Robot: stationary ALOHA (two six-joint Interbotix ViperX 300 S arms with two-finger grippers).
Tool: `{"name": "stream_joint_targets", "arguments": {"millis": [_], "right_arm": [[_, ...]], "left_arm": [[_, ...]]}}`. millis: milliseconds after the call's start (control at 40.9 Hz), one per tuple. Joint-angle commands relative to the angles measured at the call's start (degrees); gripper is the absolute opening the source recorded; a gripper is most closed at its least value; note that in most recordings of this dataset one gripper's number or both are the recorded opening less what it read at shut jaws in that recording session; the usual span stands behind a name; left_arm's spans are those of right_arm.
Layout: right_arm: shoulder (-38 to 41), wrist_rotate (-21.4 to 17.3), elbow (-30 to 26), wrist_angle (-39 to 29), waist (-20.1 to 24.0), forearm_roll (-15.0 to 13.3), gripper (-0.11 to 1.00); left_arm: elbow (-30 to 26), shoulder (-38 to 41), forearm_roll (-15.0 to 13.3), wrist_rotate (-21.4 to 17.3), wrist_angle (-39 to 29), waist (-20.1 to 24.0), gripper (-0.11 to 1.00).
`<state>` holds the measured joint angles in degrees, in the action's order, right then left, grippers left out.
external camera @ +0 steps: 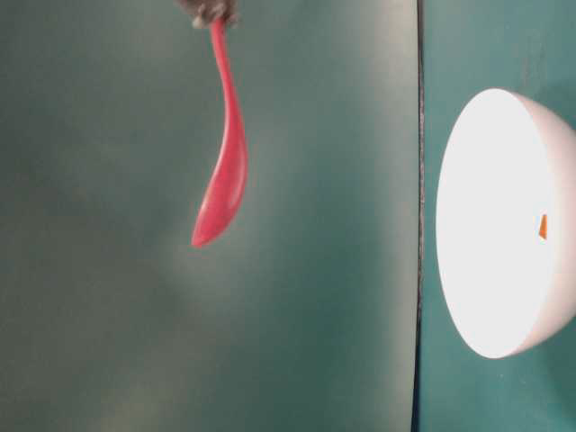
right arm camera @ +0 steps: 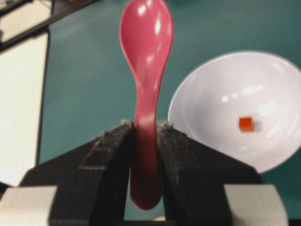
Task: Grip the spoon and scoop the red block from the bowl with right arm.
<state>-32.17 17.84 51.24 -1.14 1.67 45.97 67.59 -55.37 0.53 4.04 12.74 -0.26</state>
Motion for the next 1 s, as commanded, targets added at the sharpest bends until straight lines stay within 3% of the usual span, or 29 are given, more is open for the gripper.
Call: {"name": "stream_joint_targets", "arguments": {"millis": [0,220,391,538,758,855,978], "right_arm": [[1.14,0.09,-5.54,-9.67,-4.66,-0.18,0.24],[7.91,-0.26,-14.33,-28.65,-11.25,-0.79,0.24],[15.21,-0.97,-19.78,-35.68,-12.48,-3.52,0.24],[20.21,-5.36,-24.61,-39.55,-12.57,-9.84,0.24],[25.49,-19.86,-30.85,-50.19,-12.57,-24.70,0.24],[26.81,-24.26,-32.61,-54.32,-12.22,-28.92,0.24],[27.86,-25.05,-33.66,-55.46,-11.51,-31.29,0.24]], "left_arm": [[-1.58,0.44,0.09,-0.09,0.26,-0.09,0.00],[-1.58,0.35,0.09,-0.09,0.00,-0.09,0.00],[-1.67,0.35,0.18,-0.09,-0.35,-0.09,0.00],[-1.67,0.26,0.18,-0.09,-0.70,-0.09,0.00],[-1.67,0.09,0.18,-0.09,-2.02,-0.09,0.00],[-1.67,0.18,0.26,-0.26,-2.20,-0.09,0.00],[-1.67,0.18,0.26,-0.70,-2.11,-0.09,0.00]]}}
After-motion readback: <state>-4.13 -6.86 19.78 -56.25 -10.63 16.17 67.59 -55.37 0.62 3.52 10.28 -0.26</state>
